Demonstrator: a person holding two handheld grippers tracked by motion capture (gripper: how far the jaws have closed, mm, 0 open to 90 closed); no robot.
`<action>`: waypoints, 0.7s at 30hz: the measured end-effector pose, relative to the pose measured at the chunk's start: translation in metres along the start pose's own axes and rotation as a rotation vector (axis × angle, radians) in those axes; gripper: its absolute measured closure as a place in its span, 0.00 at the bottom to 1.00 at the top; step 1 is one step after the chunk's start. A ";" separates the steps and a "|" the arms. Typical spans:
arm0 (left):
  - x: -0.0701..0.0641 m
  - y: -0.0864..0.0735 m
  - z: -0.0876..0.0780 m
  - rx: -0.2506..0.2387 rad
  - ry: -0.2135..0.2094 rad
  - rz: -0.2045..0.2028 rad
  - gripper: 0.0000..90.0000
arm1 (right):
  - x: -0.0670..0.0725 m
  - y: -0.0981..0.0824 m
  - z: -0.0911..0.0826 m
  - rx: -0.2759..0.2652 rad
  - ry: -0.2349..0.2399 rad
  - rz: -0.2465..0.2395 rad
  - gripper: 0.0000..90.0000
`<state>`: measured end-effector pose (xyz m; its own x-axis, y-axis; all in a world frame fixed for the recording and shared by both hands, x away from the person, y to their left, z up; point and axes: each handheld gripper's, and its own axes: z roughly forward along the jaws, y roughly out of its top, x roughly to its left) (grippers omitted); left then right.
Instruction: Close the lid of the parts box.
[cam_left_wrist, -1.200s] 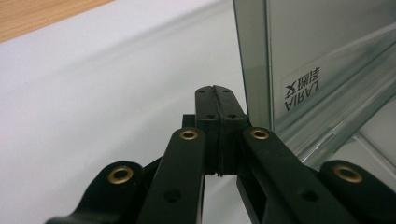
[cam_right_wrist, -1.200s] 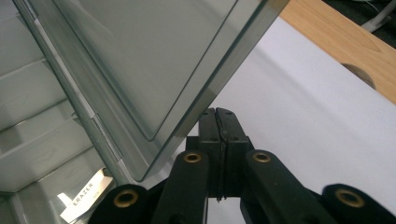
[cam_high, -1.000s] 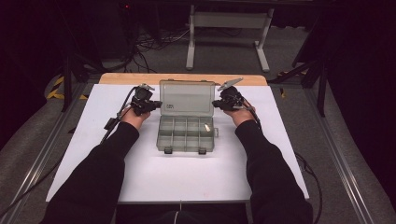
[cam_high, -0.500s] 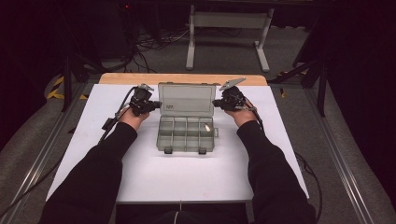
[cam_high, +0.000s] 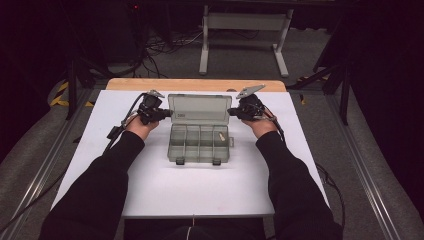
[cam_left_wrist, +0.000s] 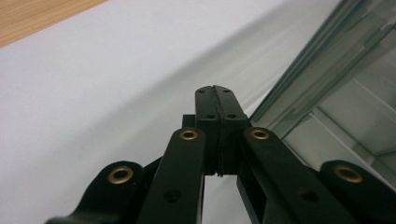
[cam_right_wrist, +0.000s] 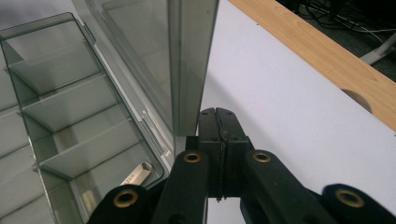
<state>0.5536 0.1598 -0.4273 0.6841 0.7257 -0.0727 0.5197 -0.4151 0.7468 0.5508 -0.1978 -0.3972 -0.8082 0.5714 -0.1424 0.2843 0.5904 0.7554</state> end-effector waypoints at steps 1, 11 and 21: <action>0.000 0.000 0.000 0.004 -0.005 0.002 1.00 | 0.001 0.000 -0.001 0.000 0.000 -0.002 1.00; -0.003 0.000 -0.004 0.014 -0.018 0.019 1.00 | 0.006 -0.002 -0.006 -0.004 0.012 -0.017 1.00; -0.006 0.000 -0.009 0.024 -0.022 0.057 1.00 | 0.012 -0.004 -0.011 -0.002 0.028 -0.030 1.00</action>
<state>0.5453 0.1603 -0.4212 0.7237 0.6886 -0.0448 0.4912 -0.4685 0.7343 0.5344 -0.1990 -0.3949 -0.8303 0.5376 -0.1470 0.2590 0.6057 0.7523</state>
